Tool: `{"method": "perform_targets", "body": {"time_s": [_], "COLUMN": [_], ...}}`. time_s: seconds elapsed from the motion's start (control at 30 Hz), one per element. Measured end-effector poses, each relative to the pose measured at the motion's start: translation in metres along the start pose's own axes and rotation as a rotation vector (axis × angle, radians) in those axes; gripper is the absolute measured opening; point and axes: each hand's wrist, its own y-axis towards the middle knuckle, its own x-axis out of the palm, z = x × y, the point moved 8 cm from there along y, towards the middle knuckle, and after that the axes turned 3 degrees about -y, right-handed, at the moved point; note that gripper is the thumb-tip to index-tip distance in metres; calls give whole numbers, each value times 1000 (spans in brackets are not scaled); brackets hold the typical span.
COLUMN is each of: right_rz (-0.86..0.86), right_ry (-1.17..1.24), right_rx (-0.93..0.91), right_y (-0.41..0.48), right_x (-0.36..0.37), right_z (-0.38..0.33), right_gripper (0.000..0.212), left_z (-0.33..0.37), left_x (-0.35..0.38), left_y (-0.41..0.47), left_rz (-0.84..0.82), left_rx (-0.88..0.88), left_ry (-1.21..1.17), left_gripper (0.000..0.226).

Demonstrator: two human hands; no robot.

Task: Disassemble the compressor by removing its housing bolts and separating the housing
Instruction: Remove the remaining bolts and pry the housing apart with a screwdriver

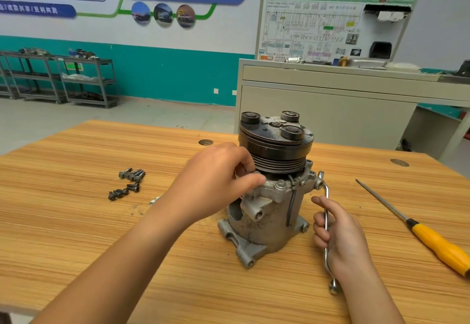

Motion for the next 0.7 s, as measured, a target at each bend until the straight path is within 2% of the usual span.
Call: {"method": "perform_targets", "body": {"time_s": [0.07,0.17,0.2,0.3,0.43,0.5,0.6,0.7], "right_rz": [-1,-2,2,-7,-9,-11,-11,-9], "right_ry": [1,9,6,-10,-15,-11,-12,-21], "right_rx": [-3,-3,3,8,3,7,5,7], "right_y": [0,1,1,0,1,1,1,1], "right_x": [0,1,0,1,1,1,1,1], "right_z": [0,-2,-1,0,0,1,0,1], "right_gripper": [15,15,14,14,15,15,15,15], "left_z": [0,-4,-6,-9,-9,-3,5,6], "left_x": [0,-2,-2,-2,1,2,5,1], "left_y": [-1,-4,-4,-2,-3,-3,2,11], "left_rz": [31,76,101,148,177,108,-111,-255], "left_rx": [-14,-68,-83,-114,-88,0,146,229], "left_ry": [-60,-264,-293,-282,-244,-178,-62,6], "left_gripper": [21,5,15,22,8,14,26,22]}}
